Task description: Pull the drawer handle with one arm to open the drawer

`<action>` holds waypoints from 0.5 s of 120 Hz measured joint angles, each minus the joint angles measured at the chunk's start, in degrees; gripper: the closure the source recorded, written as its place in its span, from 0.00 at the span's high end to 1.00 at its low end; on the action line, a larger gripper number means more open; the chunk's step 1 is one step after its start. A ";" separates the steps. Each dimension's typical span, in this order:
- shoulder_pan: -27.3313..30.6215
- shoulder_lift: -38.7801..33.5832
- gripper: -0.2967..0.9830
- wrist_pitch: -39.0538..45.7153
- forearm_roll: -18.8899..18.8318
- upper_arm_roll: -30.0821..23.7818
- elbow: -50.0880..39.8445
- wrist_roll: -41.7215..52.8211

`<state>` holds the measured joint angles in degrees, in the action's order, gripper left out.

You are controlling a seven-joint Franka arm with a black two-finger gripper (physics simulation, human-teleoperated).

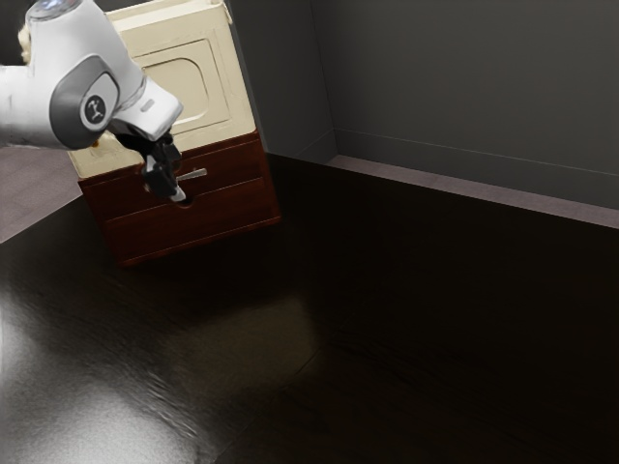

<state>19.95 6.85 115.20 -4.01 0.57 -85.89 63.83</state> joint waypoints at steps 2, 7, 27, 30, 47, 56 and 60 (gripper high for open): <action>-0.56 0.27 0.72 0.06 -0.08 -0.27 0.12 0.01; -1.72 0.79 0.70 0.18 -0.14 -0.73 0.33 0.03; -1.82 2.58 0.70 0.23 0.71 -0.26 1.48 -2.05; -1.71 2.71 0.70 0.09 0.36 -0.11 1.52 -2.63; -1.66 3.34 0.70 -1.06 -1.76 1.11 2.03 -5.84; -1.59 4.51 0.70 -1.55 -2.78 1.37 3.20 -7.25; -1.61 5.14 0.71 -1.77 -3.22 1.41 3.79 -7.82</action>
<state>18.33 11.99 113.44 -7.23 1.98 -82.10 56.01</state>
